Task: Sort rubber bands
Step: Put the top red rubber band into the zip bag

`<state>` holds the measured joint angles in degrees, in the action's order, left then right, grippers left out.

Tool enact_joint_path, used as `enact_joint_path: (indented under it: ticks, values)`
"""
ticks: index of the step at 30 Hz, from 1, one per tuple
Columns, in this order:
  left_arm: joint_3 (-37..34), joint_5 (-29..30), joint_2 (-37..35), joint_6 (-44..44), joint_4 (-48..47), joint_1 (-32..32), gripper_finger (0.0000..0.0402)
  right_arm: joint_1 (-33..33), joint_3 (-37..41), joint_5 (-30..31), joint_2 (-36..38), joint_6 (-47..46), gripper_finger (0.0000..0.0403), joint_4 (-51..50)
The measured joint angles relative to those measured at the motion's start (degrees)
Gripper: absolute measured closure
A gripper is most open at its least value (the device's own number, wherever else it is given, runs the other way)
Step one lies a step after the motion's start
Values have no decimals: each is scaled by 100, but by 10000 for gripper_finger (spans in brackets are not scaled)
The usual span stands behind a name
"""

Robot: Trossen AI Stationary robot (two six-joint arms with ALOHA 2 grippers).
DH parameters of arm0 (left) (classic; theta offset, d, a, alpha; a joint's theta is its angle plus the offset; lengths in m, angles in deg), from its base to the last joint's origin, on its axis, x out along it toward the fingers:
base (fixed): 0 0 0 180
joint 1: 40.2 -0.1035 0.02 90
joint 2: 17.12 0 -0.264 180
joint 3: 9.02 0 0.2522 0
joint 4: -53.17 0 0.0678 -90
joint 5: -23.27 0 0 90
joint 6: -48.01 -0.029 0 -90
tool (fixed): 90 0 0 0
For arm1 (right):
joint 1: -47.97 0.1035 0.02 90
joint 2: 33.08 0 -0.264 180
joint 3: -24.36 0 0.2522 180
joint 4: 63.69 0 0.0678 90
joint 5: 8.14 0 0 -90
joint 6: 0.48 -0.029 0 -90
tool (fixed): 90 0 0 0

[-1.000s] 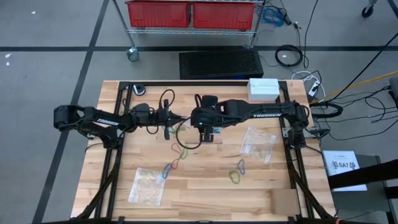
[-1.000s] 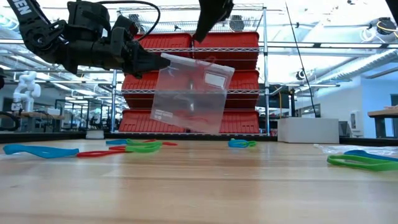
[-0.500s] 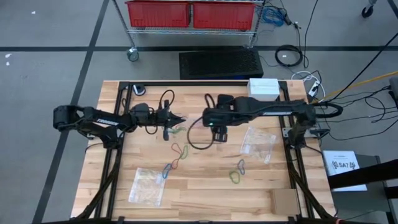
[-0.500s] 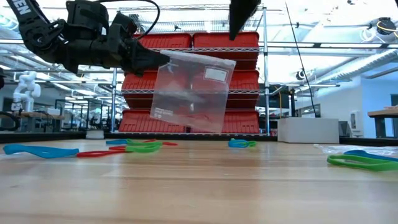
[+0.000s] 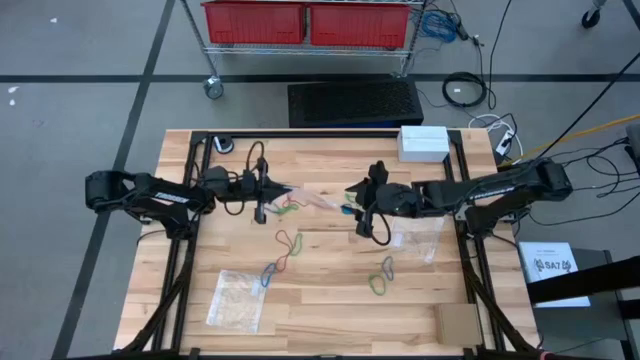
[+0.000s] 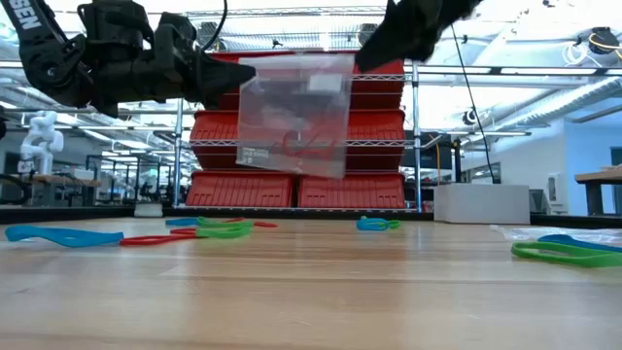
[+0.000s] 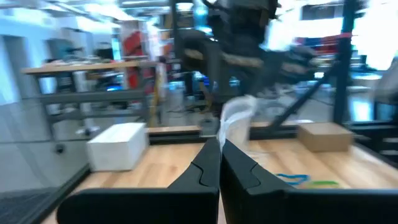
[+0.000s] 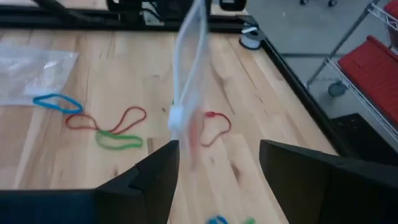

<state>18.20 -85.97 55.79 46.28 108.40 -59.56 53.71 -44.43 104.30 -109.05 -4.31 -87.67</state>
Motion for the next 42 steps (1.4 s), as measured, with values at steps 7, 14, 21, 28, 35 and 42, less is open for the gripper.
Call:
enact_joint_path:
  ticks: [7, 14, 21, 28, 35, 42]
  values:
    - [0, 410, -24, -5, 12, -481, 401, -303, 641, -912, -876, -407, 204, 1785]
    - [0, 463, -414, -6, -128, -1025, 401, -523, -86, -915, -2431, -208, 206, 2445]
    - [0, 463, -1034, -12, -793, -1472, 401, -972, -1699, -911, -3779, -622, 206, 1829]
    - [0, 461, -1510, -60, -1505, -1581, 401, -1318, -3137, -902, -4902, -1111, 206, 774]
    - [4, 452, -1639, -64, -1708, -1581, 401, -1331, -3960, -903, -5624, -1266, 206, 232]
    - [4, 437, -1637, -62, -1751, -1581, 401, -1426, -4264, -915, -5984, -1623, 214, 137]
